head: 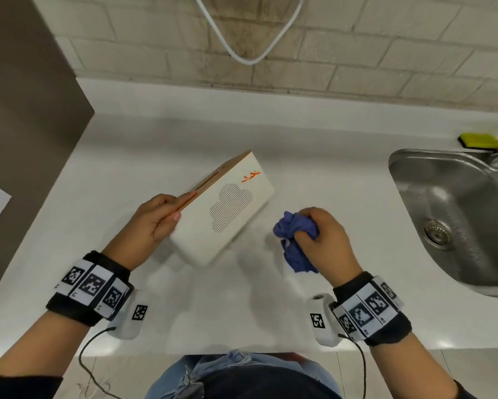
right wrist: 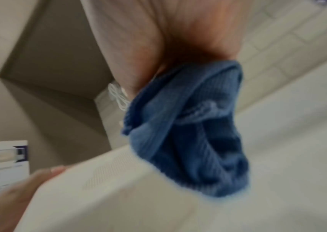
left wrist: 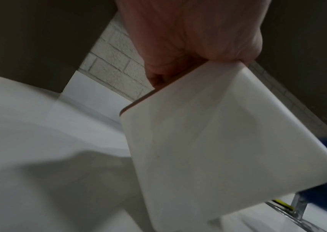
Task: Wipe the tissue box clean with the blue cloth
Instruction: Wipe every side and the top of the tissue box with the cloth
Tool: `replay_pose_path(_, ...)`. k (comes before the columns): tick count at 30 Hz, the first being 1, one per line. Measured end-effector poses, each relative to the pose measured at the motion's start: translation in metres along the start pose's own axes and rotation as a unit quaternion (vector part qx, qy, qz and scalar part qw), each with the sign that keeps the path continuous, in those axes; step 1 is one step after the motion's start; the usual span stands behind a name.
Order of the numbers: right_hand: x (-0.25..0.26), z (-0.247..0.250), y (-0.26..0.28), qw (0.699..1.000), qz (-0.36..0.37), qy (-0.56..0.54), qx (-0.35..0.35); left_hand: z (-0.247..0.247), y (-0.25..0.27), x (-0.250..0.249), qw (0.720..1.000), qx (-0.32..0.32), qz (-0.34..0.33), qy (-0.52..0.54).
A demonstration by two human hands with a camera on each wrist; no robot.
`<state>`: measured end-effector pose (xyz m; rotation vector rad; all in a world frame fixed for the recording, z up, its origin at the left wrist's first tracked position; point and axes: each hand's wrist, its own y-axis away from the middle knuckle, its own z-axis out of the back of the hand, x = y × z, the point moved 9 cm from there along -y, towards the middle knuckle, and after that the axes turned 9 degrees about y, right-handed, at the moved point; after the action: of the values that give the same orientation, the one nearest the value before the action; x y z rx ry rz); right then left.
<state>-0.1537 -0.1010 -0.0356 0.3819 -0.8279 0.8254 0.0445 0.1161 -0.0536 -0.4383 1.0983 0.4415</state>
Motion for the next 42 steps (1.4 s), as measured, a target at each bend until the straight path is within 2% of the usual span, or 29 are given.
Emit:
replay_pose_path(2, 0.049, 0.022, -0.006, 0.985, 0.132, 0.048, -0.102, 0.002, 0.002, 0.004, 1.0, 0.004, 0.003, 0.0)
replay_pose_path(4, 0.085, 0.022, -0.011, 0.94, 0.245, 0.147, -0.186, -0.002, 0.004, 0.003, 1.0, 0.013, 0.002, -0.002)
replay_pose_path(6, 0.097, 0.0, -0.02, 0.91, 0.308, 0.192, -0.202, -0.007, 0.007, 0.0, 1.0, 0.02, 0.001, -0.008)
replay_pose_path(7, 0.092, -0.018, -0.029, 0.911, 0.319, 0.195, -0.174, -0.008, 0.008, -0.003, 1.0, 0.02, 0.0, -0.014)
replay_pose_path(10, 0.063, -0.063, -0.046, 0.95, 0.288, 0.112, -0.038, -0.013, 0.012, -0.01, 0.999, 0.011, -0.009, -0.035)
replay_pose_path(13, 0.048, -0.078, -0.052, 0.97, 0.237, 0.033, 0.039, -0.026, 0.017, -0.014, 1.0, 0.003, -0.001, -0.025)
replay_pose_path(15, 0.043, -0.084, -0.053, 0.975, 0.21, 0.011, 0.07, -0.036, 0.018, -0.012, 0.998, 0.002, 0.004, -0.056)
replay_pose_path(19, 0.049, -0.082, -0.058, 0.982, 0.166, -0.08, 0.041, -0.035, 0.017, -0.014, 0.999, -0.028, 0.0, -0.033)
replay_pose_path(22, 0.05, -0.084, -0.069, 0.983, 0.179, -0.024, -0.02, -0.028, 0.016, -0.011, 0.999, -0.035, 0.004, 0.019)
replay_pose_path(24, 0.047, -0.086, -0.079, 0.984, 0.174, 0.013, -0.033, -0.024, 0.015, -0.008, 0.999, -0.037, 0.008, 0.037)
replay_pose_path(26, 0.049, -0.082, -0.09, 0.982, 0.182, -0.033, -0.042, -0.02, 0.014, -0.006, 0.998, -0.037, 0.011, 0.047)
replay_pose_path(29, 0.062, -0.075, -0.104, 0.977, 0.188, -0.103, -0.018, -0.016, 0.013, -0.006, 0.998, -0.039, 0.014, 0.049)
replay_pose_path(32, 0.061, -0.075, -0.109, 0.979, 0.179, -0.1, -0.005, -0.014, 0.012, -0.004, 0.997, -0.045, 0.019, 0.056)
replay_pose_path(34, 0.048, -0.076, -0.107, 0.985, 0.146, -0.095, 0.009, -0.014, 0.012, -0.004, 0.997, -0.049, 0.018, 0.055)
replay_pose_path(36, 0.014, -0.08, -0.105, 0.995, 0.08, -0.049, 0.043, -0.011, 0.012, -0.004, 0.997, -0.053, 0.014, 0.055)
replay_pose_path(38, -0.02, -0.072, -0.101, 0.996, 0.028, 0.061, 0.061, -0.008, 0.011, -0.003, 0.997, -0.052, 0.01, 0.06)
replay_pose_path(40, -0.031, -0.045, -0.098, 0.996, 0.001, 0.085, 0.031, -0.008, 0.01, -0.004, 0.997, -0.044, 0.005, 0.06)
replay_pose_path(42, -0.01, -0.02, -0.099, 0.999, 0.039, 0.017, -0.002, -0.013, 0.009, -0.006, 0.998, -0.024, -0.001, 0.05)
